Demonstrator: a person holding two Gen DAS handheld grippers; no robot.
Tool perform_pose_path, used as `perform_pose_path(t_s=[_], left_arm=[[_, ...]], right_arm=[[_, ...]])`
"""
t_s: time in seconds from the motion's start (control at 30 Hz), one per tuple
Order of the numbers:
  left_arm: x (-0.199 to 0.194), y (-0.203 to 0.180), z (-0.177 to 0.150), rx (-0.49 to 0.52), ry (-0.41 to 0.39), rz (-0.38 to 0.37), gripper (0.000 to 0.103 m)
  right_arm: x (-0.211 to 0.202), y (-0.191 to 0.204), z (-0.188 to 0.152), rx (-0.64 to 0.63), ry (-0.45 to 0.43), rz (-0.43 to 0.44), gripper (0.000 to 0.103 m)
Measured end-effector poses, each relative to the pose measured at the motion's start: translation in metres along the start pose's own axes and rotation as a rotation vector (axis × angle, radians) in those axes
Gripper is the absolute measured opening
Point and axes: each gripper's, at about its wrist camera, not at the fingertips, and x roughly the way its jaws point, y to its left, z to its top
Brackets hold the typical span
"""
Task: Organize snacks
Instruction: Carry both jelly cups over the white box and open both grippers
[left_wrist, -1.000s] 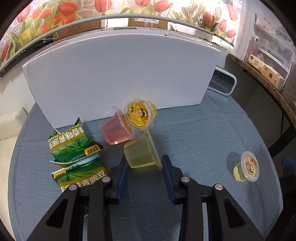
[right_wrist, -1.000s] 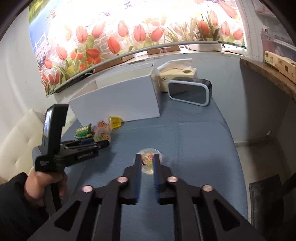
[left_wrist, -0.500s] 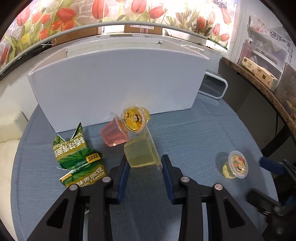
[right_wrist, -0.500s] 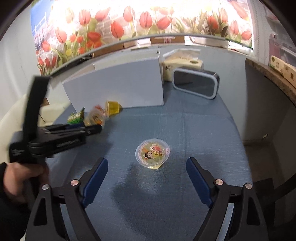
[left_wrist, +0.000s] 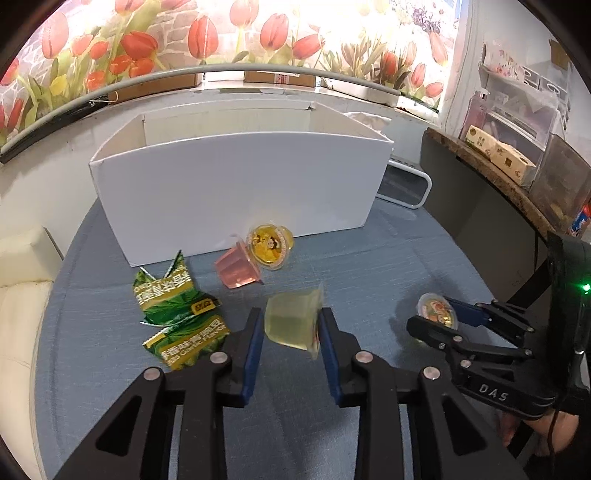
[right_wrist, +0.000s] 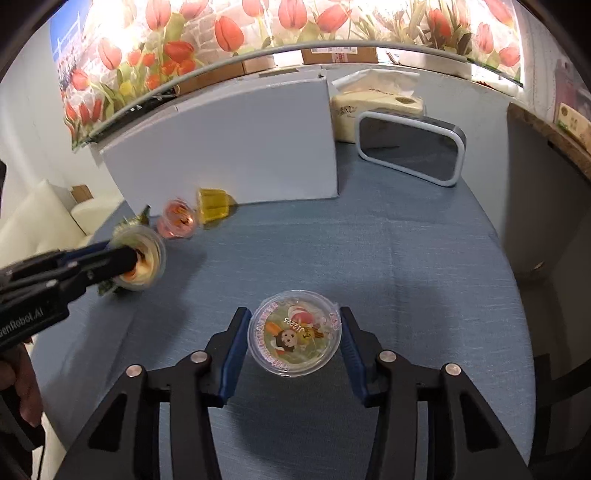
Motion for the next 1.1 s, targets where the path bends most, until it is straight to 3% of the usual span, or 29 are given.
perform_pose_path(t_s=[0.43, 0.63, 0.9, 1.1], left_arm=[[-0.004, -0.006, -0.004, 0.011, 0.006, -0.031, 0.033], [-0.037, -0.004, 0.006, 0.006, -0.067, -0.018, 0.033], [-0.087, 0.01, 0.053, -0.007, -0.197, 0.01, 0.033], [-0.091, 0.033, 0.097, -0.03, -0.239, 0.035, 0.033]], right_arm=[[-0.016, 0.007, -0.001, -0.003, -0.039, 0.018, 0.051], [-0.042, 0.02, 0.014, -0.033, -0.105, 0.034, 0.051], [-0.071, 0.047, 0.069, -0.096, -0.221, 0.06, 0.051], [-0.061, 0.063, 0.122, -0.126, -0.258, 0.058, 0.051]])
